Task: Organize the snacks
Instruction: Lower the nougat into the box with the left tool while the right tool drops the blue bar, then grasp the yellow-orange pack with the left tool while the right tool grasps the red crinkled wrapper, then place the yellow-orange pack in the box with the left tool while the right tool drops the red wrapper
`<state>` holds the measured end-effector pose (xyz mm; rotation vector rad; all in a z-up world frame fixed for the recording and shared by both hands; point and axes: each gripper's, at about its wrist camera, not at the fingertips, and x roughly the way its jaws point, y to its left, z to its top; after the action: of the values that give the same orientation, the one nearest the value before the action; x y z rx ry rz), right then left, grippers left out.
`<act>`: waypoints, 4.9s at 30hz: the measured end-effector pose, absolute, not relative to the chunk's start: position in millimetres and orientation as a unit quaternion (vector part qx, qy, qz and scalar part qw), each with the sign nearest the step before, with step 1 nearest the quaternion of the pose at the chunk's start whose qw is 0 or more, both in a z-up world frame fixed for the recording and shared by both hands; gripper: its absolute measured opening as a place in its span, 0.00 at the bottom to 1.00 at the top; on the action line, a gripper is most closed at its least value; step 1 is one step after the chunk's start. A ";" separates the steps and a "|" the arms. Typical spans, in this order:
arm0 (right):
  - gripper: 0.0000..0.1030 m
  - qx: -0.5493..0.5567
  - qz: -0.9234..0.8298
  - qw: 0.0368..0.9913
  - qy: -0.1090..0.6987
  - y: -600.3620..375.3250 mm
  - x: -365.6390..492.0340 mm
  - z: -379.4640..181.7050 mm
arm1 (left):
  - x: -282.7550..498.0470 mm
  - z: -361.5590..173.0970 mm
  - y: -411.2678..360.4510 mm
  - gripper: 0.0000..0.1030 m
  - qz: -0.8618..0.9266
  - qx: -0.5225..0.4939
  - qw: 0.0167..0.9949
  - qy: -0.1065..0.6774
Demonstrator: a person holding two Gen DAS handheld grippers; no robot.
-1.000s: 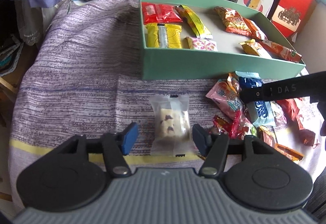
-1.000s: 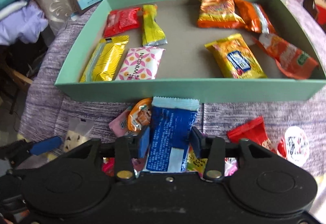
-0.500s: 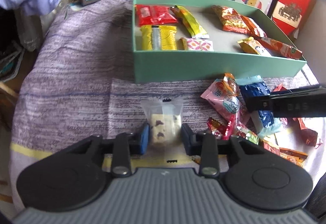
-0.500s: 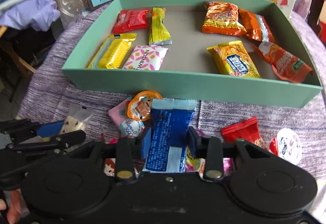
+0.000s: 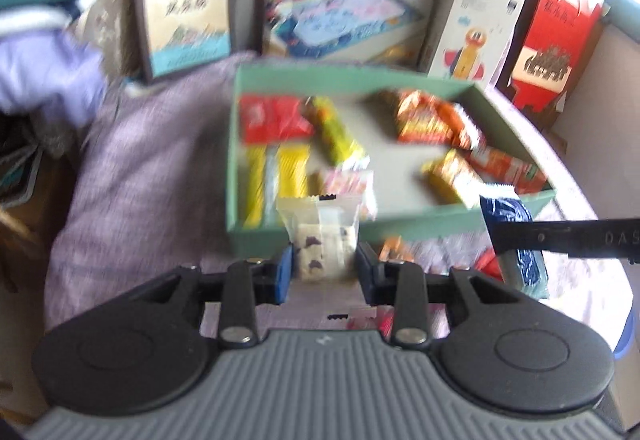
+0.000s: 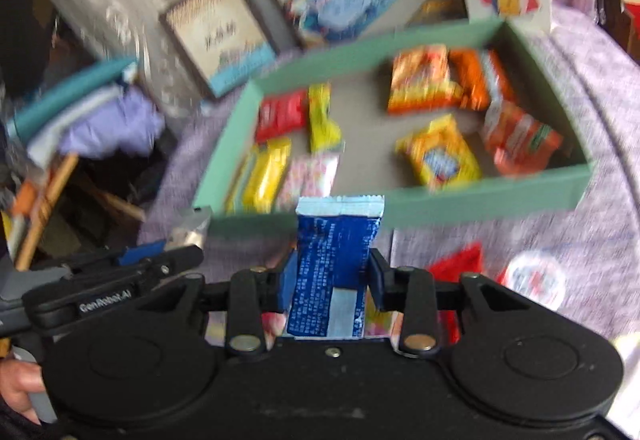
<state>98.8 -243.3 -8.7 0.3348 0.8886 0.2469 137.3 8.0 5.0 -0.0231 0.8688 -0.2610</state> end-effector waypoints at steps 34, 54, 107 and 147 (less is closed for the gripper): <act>1.00 0.155 0.072 0.902 0.395 -266.3 167.6 -1.3 | 212.0 -15.3 -69.1 1.00 -0.105 -0.002 0.889 0.445; 1.00 0.198 0.047 0.894 0.400 -309.5 72.3 1.9 | 130.3 -14.0 -62.0 1.00 -0.106 0.015 0.885 0.454; 0.34 0.131 0.019 0.880 0.456 -321.0 -15.9 -81.5 | 33.9 -67.4 -139.4 0.43 -0.250 0.110 0.813 0.514; 0.46 0.109 0.101 0.889 0.433 -220.1 274.4 -26.4 | 302.5 -34.5 -18.6 0.58 -0.086 -0.019 0.886 0.455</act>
<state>274.4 -220.1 -26.4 0.2274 0.9000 0.2095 302.5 -18.6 -34.5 -0.0400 0.9460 -0.1794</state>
